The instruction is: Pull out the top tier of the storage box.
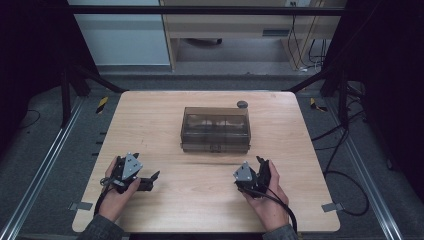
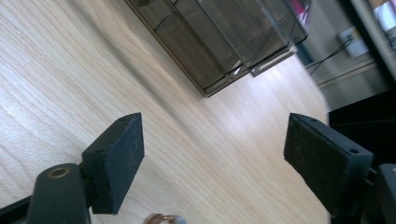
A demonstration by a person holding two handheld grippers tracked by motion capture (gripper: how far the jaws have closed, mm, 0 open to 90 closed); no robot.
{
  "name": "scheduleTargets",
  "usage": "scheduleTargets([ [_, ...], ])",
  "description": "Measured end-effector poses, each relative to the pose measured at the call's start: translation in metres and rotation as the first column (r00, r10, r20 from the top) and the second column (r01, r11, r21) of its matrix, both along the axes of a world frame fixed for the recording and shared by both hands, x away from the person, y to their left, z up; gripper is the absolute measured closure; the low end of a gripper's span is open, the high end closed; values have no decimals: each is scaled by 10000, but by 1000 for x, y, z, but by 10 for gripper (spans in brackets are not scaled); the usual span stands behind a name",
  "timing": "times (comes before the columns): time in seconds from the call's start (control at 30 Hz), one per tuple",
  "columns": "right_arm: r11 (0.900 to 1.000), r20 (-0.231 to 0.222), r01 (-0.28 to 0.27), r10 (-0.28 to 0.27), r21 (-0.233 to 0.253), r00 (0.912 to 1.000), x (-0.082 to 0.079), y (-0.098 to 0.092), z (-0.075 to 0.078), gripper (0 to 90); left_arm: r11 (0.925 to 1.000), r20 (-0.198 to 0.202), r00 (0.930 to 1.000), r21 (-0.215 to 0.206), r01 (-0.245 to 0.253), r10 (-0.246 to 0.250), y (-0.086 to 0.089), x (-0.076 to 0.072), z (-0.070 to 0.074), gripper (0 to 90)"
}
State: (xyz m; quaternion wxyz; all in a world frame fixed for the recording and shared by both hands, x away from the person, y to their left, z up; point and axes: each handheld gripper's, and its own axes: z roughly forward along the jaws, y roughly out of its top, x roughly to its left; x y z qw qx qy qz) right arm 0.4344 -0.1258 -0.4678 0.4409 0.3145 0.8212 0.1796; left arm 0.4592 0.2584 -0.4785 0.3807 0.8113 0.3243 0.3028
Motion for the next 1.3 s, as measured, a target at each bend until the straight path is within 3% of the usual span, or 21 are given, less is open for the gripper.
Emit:
scheduleTargets([
  [0.2,9949,-447,-9,54,1009,9990,5,-11,5,161,9991,-543,9976,-37,431,-432,-9,4,2,37],
  [0.23,9899,-658,-39,134,1415,9977,9,-15,7,149,9987,-659,9965,-27,517,-517,-11,5,3,36],
  [0.27,9899,-658,-39,134,1415,9977,9,-15,7,149,9980,-732,9953,-57,634,-637,-13,7,6,36],
  [0.33,9806,-895,-133,314,1958,9955,12,-20,9,144,9956,-935,9914,-257,896,-916,-17,9,10,35],
  [0.5,9667,-1794,-426,900,2522,9797,18,-33,15,134,9869,-1176,9799,-142,1605,-1610,-28,18,18,35],
  [0.57,9584,-2299,-526,1203,2804,9658,21,-37,17,132,9845,-1174,9778,45,1753,-1736,-33,22,21,33],
  [0.67,9612,-2839,-593,1381,2694,9489,27,-47,21,144,9790,-1275,9713,95,2038,-2009,-39,27,27,30],
  [0.83,9583,-3191,-450,1380,2822,9376,38,-59,25,158,9767,-1694,9621,-155,2142,-2137,-44,36,34,33],
  [0.9,9575,-3405,-473,1470,2844,9287,43,-63,27,202,9725,-1896,9547,-35,2330,-2295,-46,40,37,48],
  [0.93,9573,-3399,-514,1509,2847,9283,44,-64,29,222,9717,-1937,9540,142,2359,-2288,-46,41,38,50],
  [1.0,9512,-3473,-614,1700,3024,9222,48,-67,33,254,9696,-2093,9491,160,2440,-2354,-47,44,41,52],
  [1.13,9475,-3336,-968,2014,3048,9210,51,-67,44,295,9649,-2257,9421,286,2609,-2481,-48,49,49,79],
  [1.3,9412,-3031,-1364,2335,3090,9239,55,-65,59,336,9605,-2228,9408,533,2733,-2553,-49,53,61,134],
])
